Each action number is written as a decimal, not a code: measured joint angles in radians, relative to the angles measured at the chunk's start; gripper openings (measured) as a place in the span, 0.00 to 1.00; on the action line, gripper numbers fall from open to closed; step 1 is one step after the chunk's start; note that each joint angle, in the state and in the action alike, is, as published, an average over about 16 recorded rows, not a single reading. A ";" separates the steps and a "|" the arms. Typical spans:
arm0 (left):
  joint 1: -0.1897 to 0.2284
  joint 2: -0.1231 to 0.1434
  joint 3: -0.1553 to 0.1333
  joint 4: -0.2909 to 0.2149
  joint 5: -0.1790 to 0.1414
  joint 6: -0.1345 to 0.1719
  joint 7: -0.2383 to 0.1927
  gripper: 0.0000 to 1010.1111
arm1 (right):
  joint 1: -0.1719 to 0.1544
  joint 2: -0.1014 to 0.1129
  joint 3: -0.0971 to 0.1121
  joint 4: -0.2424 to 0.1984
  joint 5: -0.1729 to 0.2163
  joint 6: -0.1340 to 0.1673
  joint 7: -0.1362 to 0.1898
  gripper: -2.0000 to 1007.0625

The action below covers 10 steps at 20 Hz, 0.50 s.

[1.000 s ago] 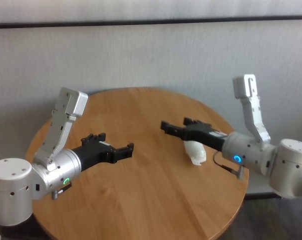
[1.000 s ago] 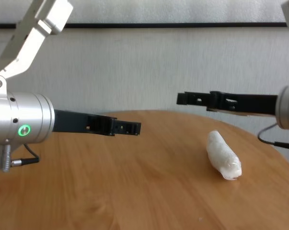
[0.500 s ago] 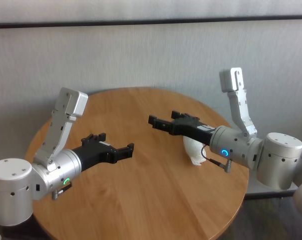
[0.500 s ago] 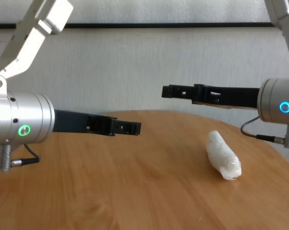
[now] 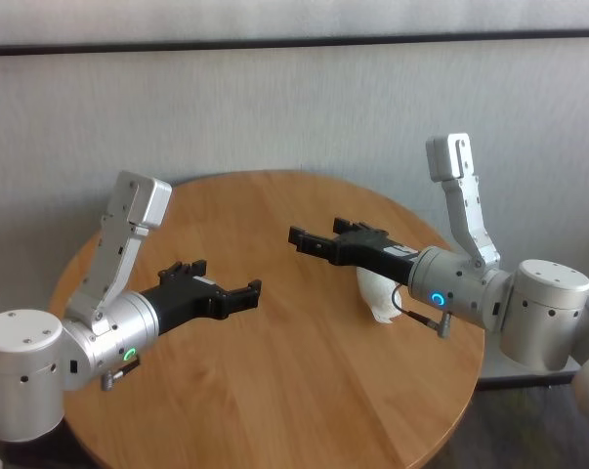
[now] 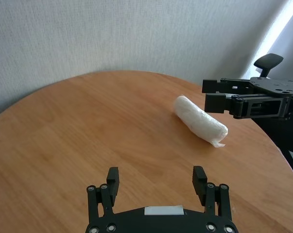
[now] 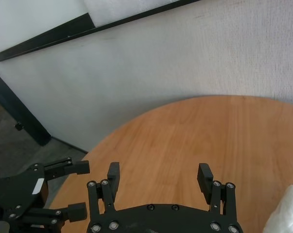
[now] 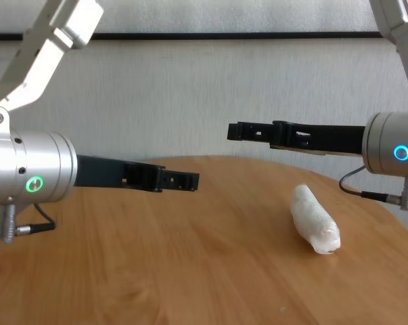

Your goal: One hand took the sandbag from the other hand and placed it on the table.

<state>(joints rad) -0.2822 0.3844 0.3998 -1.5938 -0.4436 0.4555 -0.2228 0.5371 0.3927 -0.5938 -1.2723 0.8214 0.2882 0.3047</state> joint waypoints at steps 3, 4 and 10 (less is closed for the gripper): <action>0.003 0.008 0.002 0.007 0.007 -0.022 0.011 0.99 | -0.014 0.009 0.006 -0.006 -0.022 -0.017 -0.015 1.00; 0.005 0.013 0.003 0.010 0.011 -0.033 0.017 0.99 | -0.021 0.013 0.009 -0.009 -0.034 -0.025 -0.023 1.00; 0.021 0.056 0.012 0.046 0.048 -0.146 0.069 0.99 | -0.087 0.055 0.037 -0.036 -0.145 -0.105 -0.092 1.00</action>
<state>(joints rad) -0.2616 0.4401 0.4120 -1.5479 -0.3959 0.3095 -0.1541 0.4502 0.4473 -0.5569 -1.3085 0.6767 0.1832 0.2128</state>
